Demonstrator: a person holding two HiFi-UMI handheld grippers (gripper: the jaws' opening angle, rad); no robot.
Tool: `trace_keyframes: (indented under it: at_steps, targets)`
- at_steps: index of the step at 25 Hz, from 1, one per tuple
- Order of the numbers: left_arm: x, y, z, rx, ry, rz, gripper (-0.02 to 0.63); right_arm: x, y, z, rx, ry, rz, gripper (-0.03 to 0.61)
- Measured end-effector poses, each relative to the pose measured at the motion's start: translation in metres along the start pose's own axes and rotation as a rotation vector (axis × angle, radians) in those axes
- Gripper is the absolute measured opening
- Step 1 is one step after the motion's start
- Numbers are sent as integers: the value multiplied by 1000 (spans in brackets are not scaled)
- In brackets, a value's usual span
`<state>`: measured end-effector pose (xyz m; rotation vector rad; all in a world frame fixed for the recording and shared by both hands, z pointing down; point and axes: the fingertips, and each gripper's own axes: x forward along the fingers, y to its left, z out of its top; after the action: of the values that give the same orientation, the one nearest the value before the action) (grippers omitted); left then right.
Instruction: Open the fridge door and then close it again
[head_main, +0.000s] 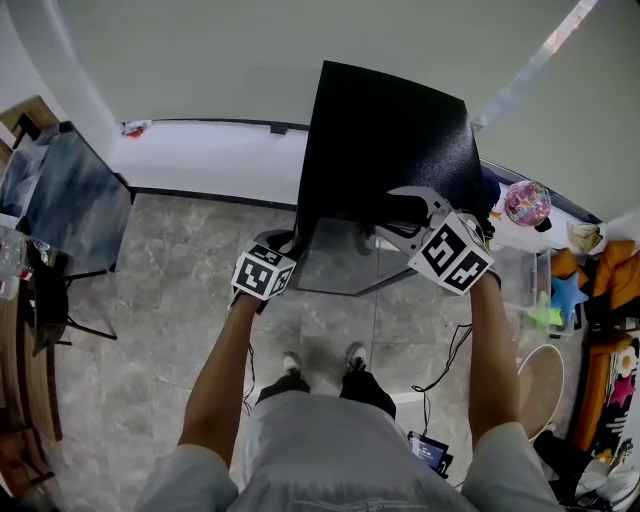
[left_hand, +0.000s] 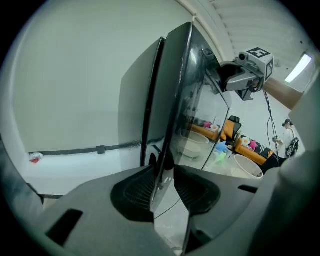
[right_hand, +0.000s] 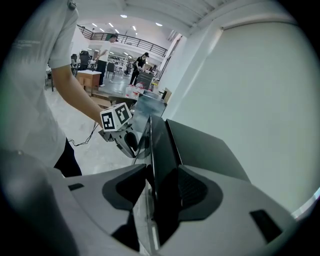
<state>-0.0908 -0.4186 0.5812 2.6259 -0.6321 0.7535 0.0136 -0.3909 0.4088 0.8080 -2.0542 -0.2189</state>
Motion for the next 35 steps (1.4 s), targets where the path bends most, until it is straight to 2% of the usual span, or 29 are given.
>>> trace_keyframes:
  at_steps: [13,16,20,30,35]
  targets:
    - [1,-3,1,-35,21,12,109,-2,1,-5,20,2,17,196]
    - [-8,-13,-8,-30,29,-34,109,-6,11,-2,6,-8,48,196]
    - [-20,-33,-24,-68,-2,-85,109,-14,28,-1,-31,-25,81,204]
    - [-31,-47,-35,-110,-26,-31,109,-21,41,1,-77,-51,98,207]
    - [-35,-54,-38,-203,-60,-10,118,-26,45,2,-113,-70,101,207]
